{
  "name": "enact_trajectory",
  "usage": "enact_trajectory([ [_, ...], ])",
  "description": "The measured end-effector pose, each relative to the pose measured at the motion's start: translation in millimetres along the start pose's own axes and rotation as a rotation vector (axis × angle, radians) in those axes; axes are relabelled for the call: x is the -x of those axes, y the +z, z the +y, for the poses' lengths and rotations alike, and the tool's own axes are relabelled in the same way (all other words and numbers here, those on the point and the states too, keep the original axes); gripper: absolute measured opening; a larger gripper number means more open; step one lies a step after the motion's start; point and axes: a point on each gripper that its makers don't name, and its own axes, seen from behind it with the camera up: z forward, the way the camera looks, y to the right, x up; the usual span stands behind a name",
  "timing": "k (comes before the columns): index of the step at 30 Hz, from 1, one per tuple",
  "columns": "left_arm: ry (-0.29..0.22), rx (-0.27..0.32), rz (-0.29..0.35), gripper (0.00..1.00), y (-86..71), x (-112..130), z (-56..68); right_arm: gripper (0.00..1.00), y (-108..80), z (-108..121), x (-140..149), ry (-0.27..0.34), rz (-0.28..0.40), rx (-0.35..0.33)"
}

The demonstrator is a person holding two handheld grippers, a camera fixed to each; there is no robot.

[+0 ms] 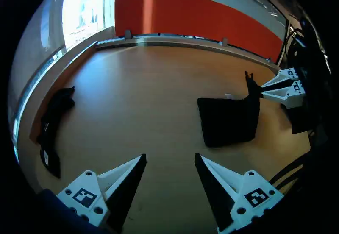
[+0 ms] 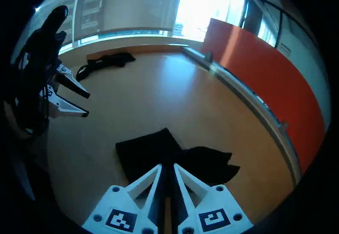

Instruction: Fold towel

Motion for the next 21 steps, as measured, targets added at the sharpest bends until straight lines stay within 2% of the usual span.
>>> enact_trajectory([
  [6, -0.026, -0.021, 0.003, 0.84, -10.1, 7.4, -10.8, 0.04, 37.6, -34.6, -8.1, -0.015, -0.022, -0.085],
  [12, -0.060, -0.032, -0.004, 0.84, -16.3, 18.8, -18.0, 0.04, 75.0, -68.5, 5.0, 0.007, -0.074, -0.176],
  [15, -0.065, -0.038, -0.005, 0.84, -18.4, 22.3, -20.8, 0.04, 83.2, -74.2, 14.1, 0.008, -0.101, -0.189],
  [21, -0.074, -0.042, -0.009, 0.84, -19.5, 27.5, -23.4, 0.05, 84.0, -76.3, 18.2, 0.006, -0.112, -0.195],
])
